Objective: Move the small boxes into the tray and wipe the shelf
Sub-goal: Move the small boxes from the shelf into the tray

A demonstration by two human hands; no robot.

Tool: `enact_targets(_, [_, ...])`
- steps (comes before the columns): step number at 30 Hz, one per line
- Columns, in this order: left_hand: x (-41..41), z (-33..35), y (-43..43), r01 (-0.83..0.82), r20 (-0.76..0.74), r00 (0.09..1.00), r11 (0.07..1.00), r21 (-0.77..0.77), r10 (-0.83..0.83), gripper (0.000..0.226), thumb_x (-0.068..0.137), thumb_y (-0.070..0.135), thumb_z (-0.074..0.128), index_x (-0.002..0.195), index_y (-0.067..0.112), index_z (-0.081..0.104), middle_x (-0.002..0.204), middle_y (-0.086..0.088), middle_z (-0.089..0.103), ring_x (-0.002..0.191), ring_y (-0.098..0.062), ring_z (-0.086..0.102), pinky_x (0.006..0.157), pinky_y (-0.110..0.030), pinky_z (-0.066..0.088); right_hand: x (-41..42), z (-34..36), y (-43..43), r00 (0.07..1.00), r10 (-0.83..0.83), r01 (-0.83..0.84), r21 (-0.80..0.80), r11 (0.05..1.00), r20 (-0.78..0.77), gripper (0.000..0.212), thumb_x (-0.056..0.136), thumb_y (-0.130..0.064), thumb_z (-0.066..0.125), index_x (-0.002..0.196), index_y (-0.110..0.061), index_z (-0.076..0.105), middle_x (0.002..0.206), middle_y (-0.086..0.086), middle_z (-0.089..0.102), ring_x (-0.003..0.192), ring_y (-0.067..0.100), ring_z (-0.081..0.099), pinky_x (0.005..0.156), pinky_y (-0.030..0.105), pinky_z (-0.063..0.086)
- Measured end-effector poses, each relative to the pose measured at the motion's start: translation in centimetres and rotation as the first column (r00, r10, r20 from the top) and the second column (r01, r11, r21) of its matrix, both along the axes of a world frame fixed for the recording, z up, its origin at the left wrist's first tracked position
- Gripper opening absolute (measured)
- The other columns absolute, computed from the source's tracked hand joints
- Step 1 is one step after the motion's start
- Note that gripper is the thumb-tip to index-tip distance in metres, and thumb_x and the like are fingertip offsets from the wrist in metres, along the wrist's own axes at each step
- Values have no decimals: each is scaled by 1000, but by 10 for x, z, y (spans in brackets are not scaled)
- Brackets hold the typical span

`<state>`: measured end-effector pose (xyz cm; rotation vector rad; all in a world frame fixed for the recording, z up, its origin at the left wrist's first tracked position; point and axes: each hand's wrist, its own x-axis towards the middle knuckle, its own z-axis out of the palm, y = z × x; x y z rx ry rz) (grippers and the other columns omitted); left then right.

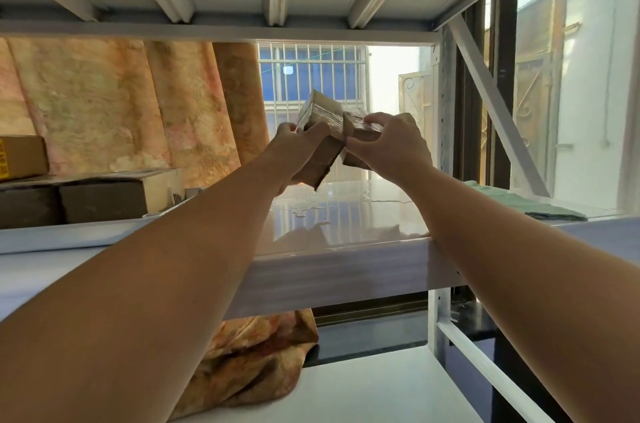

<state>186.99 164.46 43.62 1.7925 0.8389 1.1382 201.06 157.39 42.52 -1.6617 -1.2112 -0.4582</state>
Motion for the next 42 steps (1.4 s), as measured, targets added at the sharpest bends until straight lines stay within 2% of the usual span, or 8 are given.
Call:
enact_targets(4, [-4, -1, -2, 69, 24, 998, 988, -137, -66, 64, 76, 49, 63, 127, 15, 45, 100, -6, 68, 80, -17, 67, 63, -29, 57, 1, 0, 2, 1000, 0, 0, 10, 1000, -18, 67, 74, -57, 61, 132, -26, 52, 126, 7, 49, 109, 21, 53, 83, 31, 46])
enact_targets(10, [-7, -7, 2, -265, -239, 906, 908, 325, 350, 83, 73, 51, 64, 139, 20, 25, 125, -9, 49, 105, -27, 55, 76, -33, 49, 2, -1, 2, 997, -52, 51, -28, 998, -51, 66, 72, -54, 63, 130, -25, 53, 123, 8, 49, 107, 25, 54, 89, 38, 50])
enact_targets(15, [-9, -6, -1, -364, -325, 803, 842, 399, 500, 85, 75, 54, 62, 144, 21, 26, 138, -15, 34, 120, -32, 47, 86, -36, 45, -1, 0, 0, 998, -52, 51, -39, 998, -30, 67, 71, -54, 64, 130, -25, 53, 128, 7, 48, 110, 26, 54, 91, 41, 51])
enact_targets(21, [-7, -5, -12, -375, -301, 684, 674, 636, 664, 71, 75, 60, 58, 132, 21, 45, 142, -12, 35, 118, -34, 50, 75, -36, 42, -16, 3, -1, 983, -145, 152, -50, 987, 112, 68, 70, -57, 64, 130, -27, 51, 132, 5, 44, 115, 27, 52, 91, 40, 49])
enact_targets(26, [-18, 7, -15, -278, -408, 589, 649, 708, 698, 69, 78, 65, 52, 126, 15, 51, 133, -8, 44, 109, -29, 55, 68, -31, 38, -37, 12, 1, 981, -185, 189, -55, 980, 62, 68, 69, -65, 59, 123, -25, 57, 127, 4, 48, 111, 28, 54, 87, 38, 47])
enact_targets(30, [-41, 24, -11, -201, -485, 632, 733, 650, 604, 55, 80, 62, 50, 95, 10, 59, 76, 0, 53, 63, -13, 51, 48, -24, 31, -60, 18, -3, 934, -259, 278, -46, 959, 246, 70, 70, -65, 61, 125, -21, 56, 129, 7, 46, 112, 31, 53, 88, 40, 47])
enact_targets(34, [-75, 37, 0, -230, -447, 662, 730, 643, 602, 49, 80, 61, 52, 79, 13, 51, 66, -1, 48, 57, -13, 48, 50, -25, 32, -83, 35, 4, 983, -164, 169, -54, 984, 86, 65, 70, -62, 61, 120, -21, 58, 125, 4, 52, 106, 26, 58, 84, 36, 48])
enact_targets(42, [-163, 61, 16, -308, -448, 604, 711, 632, 659, 65, 81, 63, 52, 109, 4, 55, 76, -9, 51, 75, -27, 58, 64, -31, 38, -148, 50, 20, 984, -121, 131, -70, 989, 128, 55, 69, -54, 62, 114, -21, 60, 128, 6, 50, 102, 26, 59, 82, 35, 50])
